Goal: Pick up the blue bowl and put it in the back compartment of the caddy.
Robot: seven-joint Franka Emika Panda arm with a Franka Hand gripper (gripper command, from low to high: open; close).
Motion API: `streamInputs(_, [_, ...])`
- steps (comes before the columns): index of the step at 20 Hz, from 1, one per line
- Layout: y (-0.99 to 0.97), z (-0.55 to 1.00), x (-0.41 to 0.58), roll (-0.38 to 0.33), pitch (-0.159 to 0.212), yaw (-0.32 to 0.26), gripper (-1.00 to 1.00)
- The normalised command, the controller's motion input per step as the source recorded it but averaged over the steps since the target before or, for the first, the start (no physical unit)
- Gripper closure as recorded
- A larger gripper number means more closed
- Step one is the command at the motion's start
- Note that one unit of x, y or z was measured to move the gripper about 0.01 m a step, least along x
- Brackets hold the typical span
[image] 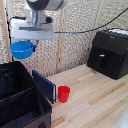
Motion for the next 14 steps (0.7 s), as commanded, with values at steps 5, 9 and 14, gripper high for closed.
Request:
streamInputs(5, [0.94, 0.01, 0.253, -0.004, 0.092, -0.011, 1.0])
streamInputs(9, [0.93, -0.03, 0.001, -0.038, 0.078, -0.009, 1.0])
streamInputs(14, [0.64, -0.02, -0.193, -0.033, 0.142, 0.0, 1.0])
